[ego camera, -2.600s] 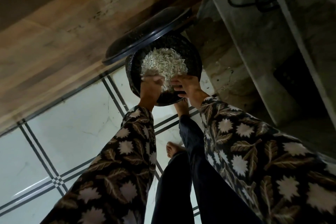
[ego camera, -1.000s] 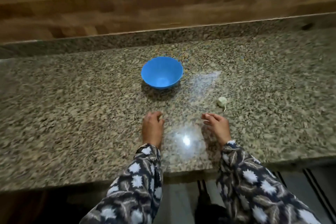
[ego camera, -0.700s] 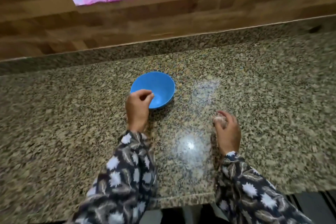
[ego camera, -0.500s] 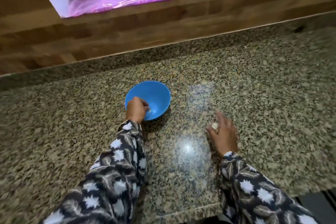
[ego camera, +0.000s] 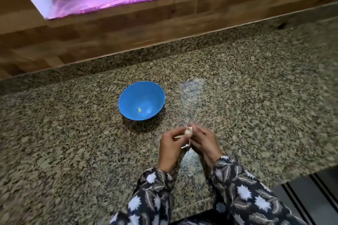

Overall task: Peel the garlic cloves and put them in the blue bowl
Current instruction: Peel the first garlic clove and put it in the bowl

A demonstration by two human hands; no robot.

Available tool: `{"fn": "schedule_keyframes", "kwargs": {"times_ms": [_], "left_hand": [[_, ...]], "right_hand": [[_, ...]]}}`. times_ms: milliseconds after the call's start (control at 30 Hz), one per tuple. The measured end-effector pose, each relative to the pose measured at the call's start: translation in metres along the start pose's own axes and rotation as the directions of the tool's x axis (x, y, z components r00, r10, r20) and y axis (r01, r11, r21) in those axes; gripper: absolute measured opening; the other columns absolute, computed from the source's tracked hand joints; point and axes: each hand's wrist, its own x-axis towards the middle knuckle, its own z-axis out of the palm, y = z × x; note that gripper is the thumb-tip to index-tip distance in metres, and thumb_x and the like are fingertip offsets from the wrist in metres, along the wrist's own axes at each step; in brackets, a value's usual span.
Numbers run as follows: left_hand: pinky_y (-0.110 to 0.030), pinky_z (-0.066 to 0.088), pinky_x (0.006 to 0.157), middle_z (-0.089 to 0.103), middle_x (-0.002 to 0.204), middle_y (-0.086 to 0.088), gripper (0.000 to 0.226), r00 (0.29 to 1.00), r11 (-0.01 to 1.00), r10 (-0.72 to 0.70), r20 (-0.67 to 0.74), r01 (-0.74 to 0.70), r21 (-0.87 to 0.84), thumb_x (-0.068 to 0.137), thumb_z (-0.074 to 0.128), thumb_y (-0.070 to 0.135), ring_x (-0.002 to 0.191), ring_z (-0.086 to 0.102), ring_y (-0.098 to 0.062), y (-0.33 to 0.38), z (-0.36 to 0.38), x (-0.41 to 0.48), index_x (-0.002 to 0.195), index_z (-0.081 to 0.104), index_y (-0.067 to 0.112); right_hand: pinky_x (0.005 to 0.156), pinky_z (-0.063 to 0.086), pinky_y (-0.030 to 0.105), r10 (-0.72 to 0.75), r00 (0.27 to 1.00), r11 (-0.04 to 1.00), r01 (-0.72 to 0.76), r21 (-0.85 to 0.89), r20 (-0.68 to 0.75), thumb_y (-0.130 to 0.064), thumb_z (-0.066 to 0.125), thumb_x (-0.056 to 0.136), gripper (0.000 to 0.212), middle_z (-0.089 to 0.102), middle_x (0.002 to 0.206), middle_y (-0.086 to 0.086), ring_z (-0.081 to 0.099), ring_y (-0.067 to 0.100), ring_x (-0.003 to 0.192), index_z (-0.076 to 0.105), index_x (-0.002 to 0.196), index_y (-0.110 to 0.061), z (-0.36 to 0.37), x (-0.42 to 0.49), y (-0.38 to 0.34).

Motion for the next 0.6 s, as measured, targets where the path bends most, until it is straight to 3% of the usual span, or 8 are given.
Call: {"fn": "schedule_keyframes", "kwargs": {"times_ms": [100,200,367,500,600], "left_hand": [[-0.022,0.054,0.064,0.074,0.087,-0.002,0.019,0.998,0.999,0.043,-0.049,-0.044,-0.020,0.077,0.073,0.003,0.078,0.069,-0.010,-0.003,-0.005,-0.001,0.094,0.072,0.012],[-0.021,0.053,0.064,0.073,0.090,-0.010,0.020,1.000,0.993,0.010,-0.015,-0.012,-0.117,0.077,0.071,0.000,0.078,0.069,-0.014,0.000,-0.012,-0.003,0.097,0.070,0.003],[-0.029,0.058,0.070,0.073,0.090,-0.012,0.017,1.000,0.981,-0.006,0.026,0.011,-0.192,0.080,0.069,0.003,0.081,0.071,-0.024,0.005,-0.014,-0.007,0.097,0.070,0.002],[-0.034,0.058,0.073,0.073,0.088,-0.015,0.014,1.000,0.991,0.024,0.005,-0.024,-0.132,0.079,0.070,0.001,0.083,0.071,-0.027,0.006,-0.015,-0.007,0.093,0.070,0.003],[-0.030,0.058,0.072,0.073,0.088,-0.009,0.013,0.994,0.993,0.111,-0.014,-0.111,0.039,0.077,0.073,0.009,0.083,0.071,-0.021,0.004,-0.017,-0.006,0.090,0.070,0.010]], "right_hand": [[0.081,0.054,0.023,0.032,0.998,0.997,-0.036,0.068,0.059,-0.004,0.046,0.093,0.024,0.065,0.110,0.012,0.064,0.017,0.094,0.059,0.114,-0.003,-0.006,-0.004,0.004],[0.084,0.052,0.025,0.030,0.991,0.992,-0.045,0.116,0.128,0.001,0.051,0.089,0.028,0.064,0.113,0.013,0.065,0.018,0.094,0.058,0.115,-0.003,-0.010,-0.007,0.003],[0.089,0.052,0.034,0.064,0.975,0.998,-0.068,0.012,0.212,-0.006,0.054,0.088,0.027,0.065,0.113,0.013,0.063,0.023,0.102,0.061,0.114,-0.007,-0.012,-0.008,-0.001],[0.075,0.057,0.026,0.004,0.980,1.000,-0.002,-0.008,0.198,0.000,0.057,0.085,0.025,0.067,0.110,0.009,0.067,0.019,0.094,0.062,0.110,-0.003,-0.008,-0.009,-0.002],[0.077,0.057,0.028,-0.031,0.984,0.999,0.037,-0.031,0.178,0.002,0.060,0.082,0.027,0.064,0.114,0.009,0.066,0.022,0.097,0.063,0.109,-0.001,-0.006,-0.009,0.001]]}}
